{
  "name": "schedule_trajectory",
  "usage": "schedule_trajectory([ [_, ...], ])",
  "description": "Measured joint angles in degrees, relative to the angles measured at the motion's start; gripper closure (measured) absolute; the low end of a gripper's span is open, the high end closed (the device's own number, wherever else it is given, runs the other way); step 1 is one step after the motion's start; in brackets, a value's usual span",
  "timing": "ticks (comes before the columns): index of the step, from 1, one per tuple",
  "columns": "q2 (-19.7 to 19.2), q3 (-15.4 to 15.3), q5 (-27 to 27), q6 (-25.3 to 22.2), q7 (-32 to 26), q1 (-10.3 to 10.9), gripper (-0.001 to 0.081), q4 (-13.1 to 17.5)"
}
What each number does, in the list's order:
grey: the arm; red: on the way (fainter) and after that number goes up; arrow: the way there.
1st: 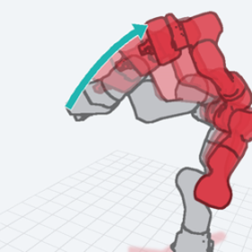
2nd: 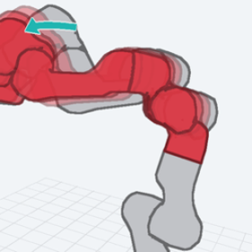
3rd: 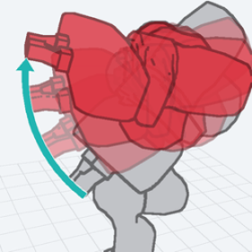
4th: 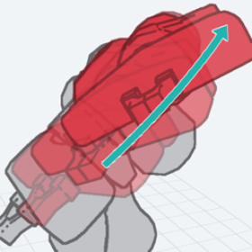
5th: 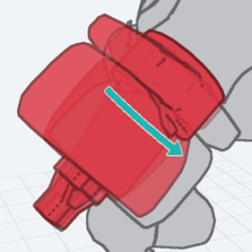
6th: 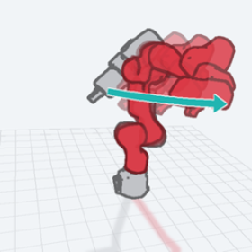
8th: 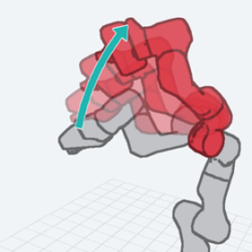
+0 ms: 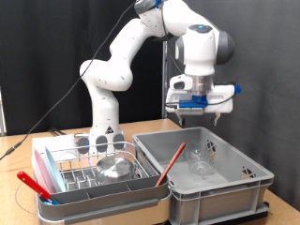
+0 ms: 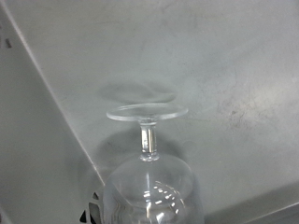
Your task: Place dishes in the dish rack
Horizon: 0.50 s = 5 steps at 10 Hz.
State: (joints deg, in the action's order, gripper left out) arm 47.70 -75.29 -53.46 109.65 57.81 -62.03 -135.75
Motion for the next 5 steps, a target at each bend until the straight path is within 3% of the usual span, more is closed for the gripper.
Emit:
schedule_trajectory([
  [3, -0.5, -3.4, 0.9, -3.8, 0.7, -2.7, -0.0003, 0.8],
  [5, -0.7, -5.1, 0.9, -4.0, -0.1, -4.0, -0.0003, 1.1],
])
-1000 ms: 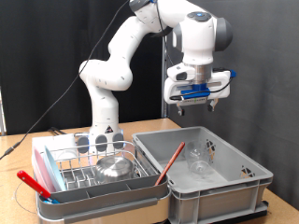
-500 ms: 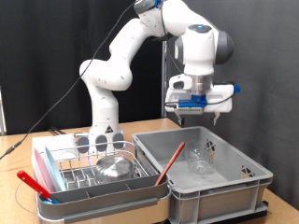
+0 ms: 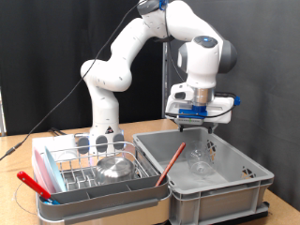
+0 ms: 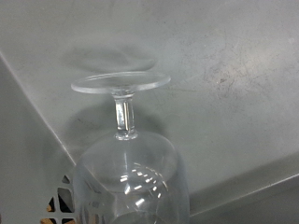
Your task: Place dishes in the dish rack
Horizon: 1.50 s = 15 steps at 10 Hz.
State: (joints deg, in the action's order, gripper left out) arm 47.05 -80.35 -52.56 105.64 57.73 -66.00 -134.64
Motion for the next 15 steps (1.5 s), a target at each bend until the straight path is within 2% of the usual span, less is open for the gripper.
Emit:
schedule_trajectory([
  [2, -0.1, -0.5, -0.5, 0.1, -1.0, -0.2, -0.0003, 0.0],
  [3, -1.6, -0.5, -0.7, 0.0, -2.0, -0.3, -0.0003, 0.1],
  [6, -1.0, -1.3, -0.5, 0.1, 0.1, -0.3, -0.0003, -0.3],
  [9, -0.9, -5.4, -0.8, 1.5, 0.3, -1.5, -0.0003, -1.4],
  [11, -0.9, -8.8, -2.8, 5.1, 0.1, -2.8, -0.0003, -2.1],
  [15, -0.9, -16.0, -4.9, 8.9, -1.6, -7.5, -0.0003, -2.2],
])
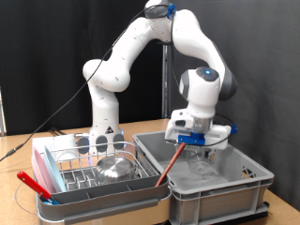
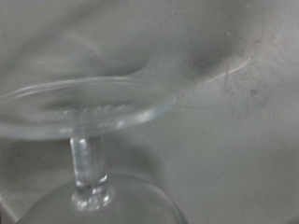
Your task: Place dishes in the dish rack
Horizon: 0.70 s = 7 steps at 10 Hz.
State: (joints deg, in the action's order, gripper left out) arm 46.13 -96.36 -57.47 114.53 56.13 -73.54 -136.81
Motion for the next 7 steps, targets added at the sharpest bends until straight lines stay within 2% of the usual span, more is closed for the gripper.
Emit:
schedule_trajectory([
  [4, 0.0, -6.1, -1.9, 2.1, -1.3, -3.7, -0.0003, 0.2],
  [7, 0.0, -9.1, -3.2, 3.5, -1.7, -5.5, -0.0003, 0.3],
])
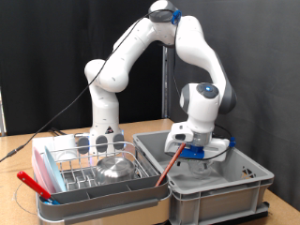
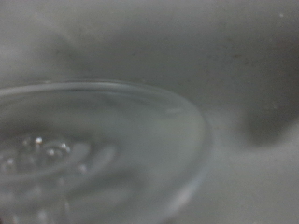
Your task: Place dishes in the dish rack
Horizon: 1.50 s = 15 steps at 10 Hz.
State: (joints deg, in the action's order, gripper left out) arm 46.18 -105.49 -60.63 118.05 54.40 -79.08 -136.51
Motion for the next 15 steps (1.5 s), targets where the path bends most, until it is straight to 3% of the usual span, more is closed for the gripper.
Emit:
schedule_trajectory([
  [5, 0.0, -2.1, -1.3, 1.4, -0.2, -1.5, -0.0003, 0.6],
  [6, 0.0, -2.1, -1.5, 1.4, -0.4, -1.5, 0.0125, 0.7],
  [7, 0.0, -2.1, -1.5, 1.4, -0.5, -1.5, 0.0125, 0.7],
  [8, 0.0, -2.1, -1.5, 1.4, -0.5, -1.5, 0.0272, 0.8],
  [9, 0.0, -2.1, -1.5, 1.4, -0.5, -1.5, 0.0272, 0.8],
  [11, 0.0, -2.1, -1.5, 1.4, -0.5, -1.5, 0.0634, 0.8],
  [12, 0.0, -2.1, -1.5, 1.4, -0.6, -1.5, 0.0634, 0.8],
  [13, 0.0, -2.0, -1.5, 1.3, -0.6, -1.5, 0.0694, 0.8],
  [15, -0.1, -1.9, -1.5, 1.2, -0.7, -1.5, 0.0693, 0.8],
])
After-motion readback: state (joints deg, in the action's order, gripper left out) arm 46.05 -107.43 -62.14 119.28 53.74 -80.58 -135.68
